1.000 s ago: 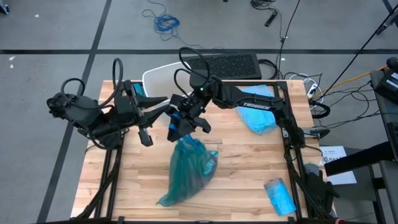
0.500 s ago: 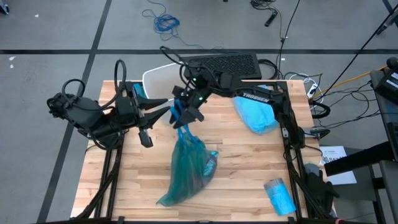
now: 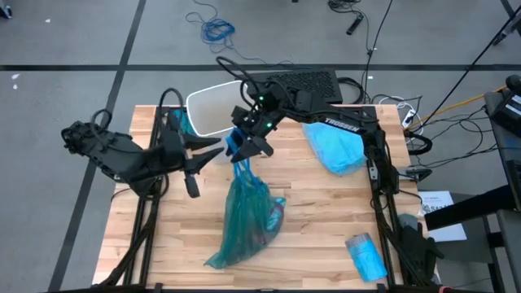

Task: Place trash/remove bag and relplace
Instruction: Close the blue trash bag

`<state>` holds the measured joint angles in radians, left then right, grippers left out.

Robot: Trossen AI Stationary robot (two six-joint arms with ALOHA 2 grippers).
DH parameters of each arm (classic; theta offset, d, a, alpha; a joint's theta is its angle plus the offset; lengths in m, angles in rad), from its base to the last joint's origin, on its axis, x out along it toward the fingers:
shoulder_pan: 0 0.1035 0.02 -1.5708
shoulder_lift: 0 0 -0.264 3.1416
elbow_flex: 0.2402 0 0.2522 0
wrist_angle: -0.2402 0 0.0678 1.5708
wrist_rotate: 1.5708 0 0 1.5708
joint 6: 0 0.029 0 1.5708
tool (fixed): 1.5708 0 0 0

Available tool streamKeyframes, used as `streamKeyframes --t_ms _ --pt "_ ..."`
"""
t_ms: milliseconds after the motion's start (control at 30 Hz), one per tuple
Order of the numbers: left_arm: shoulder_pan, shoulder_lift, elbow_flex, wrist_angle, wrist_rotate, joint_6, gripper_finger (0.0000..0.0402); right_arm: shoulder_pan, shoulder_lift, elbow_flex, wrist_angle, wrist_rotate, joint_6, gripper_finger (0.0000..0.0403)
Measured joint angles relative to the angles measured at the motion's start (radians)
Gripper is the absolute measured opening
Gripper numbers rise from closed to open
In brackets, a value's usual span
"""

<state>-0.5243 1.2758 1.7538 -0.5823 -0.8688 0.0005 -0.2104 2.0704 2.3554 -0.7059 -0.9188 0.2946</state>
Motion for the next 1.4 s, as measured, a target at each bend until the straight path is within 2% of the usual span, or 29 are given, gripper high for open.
streamKeyframes --t_ms 167,300,467,600,733,1100,1200,1400 --pt "0.0 0.006 0.0 -0.199 -0.008 -0.212 0.0094 0.0 -0.011 0.0 -0.001 -0.03 -0.004 0.0168" --pt "0.001 0.032 0.0 -0.27 -0.01 -0.286 0.0094 0.0 -0.013 0.0 0.001 -0.029 -0.004 0.0142" --pt "0.012 0.061 0.0 -0.33 -0.052 -0.314 0.0094 0.0 -0.013 0.0 0.006 -0.032 -0.004 0.0081" --pt "0.026 0.071 -0.001 -0.464 -0.12 -0.445 0.0094 0.007 -0.018 0.0 0.005 -0.058 -0.019 0.0014" --pt "0.031 0.068 -0.001 -0.532 -0.131 -0.541 0.0094 0.01 -0.045 0.0 0.007 -0.057 -0.02 0.0006" --pt "0.06 0.069 -0.116 -0.439 -0.031 -0.597 0.0094 0.009 -0.081 0.002 0.055 -0.063 -0.019 0.0" --pt "0.071 0.07 -0.147 -0.36 0.03 -0.558 0.0094 0.009 -0.079 0.002 0.05 -0.075 -0.019 0.0" --pt "0.072 0.063 -0.148 -0.247 0.037 -0.495 0.0094 0.009 -0.079 0.002 0.051 -0.078 -0.019 0.0"
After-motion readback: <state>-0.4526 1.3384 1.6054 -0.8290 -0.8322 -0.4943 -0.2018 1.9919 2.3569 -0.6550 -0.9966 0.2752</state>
